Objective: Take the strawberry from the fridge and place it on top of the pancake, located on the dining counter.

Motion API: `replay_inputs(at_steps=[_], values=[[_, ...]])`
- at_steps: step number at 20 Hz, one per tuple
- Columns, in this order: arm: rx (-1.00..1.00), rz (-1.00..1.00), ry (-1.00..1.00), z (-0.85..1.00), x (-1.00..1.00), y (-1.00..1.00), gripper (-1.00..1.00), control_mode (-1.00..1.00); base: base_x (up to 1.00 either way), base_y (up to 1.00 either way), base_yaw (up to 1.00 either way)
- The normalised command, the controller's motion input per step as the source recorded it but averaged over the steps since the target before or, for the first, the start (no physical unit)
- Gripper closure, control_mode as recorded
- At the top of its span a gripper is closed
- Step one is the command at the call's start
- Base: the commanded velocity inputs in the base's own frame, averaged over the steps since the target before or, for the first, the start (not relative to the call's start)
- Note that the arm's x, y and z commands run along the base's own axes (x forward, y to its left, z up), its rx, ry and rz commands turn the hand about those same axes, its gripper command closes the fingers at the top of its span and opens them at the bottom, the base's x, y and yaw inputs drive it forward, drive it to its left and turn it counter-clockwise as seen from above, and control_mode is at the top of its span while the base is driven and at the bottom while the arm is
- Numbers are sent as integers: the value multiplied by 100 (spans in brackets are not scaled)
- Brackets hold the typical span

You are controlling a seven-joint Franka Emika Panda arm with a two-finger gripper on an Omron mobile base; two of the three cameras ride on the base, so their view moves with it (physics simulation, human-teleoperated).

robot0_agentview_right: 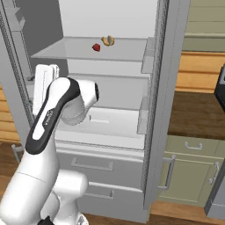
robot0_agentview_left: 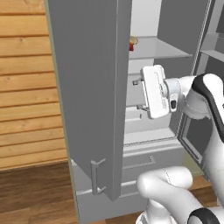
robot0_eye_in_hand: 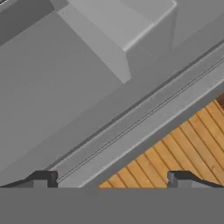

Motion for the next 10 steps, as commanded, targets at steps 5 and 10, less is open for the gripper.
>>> replay_inputs(at_steps=[5, 10], values=[[-3, 0, 0, 0, 60, 29, -100, -100, 0, 0, 0], [-7, 0, 0, 0, 16, 71, -100, -100, 0, 0, 0]])
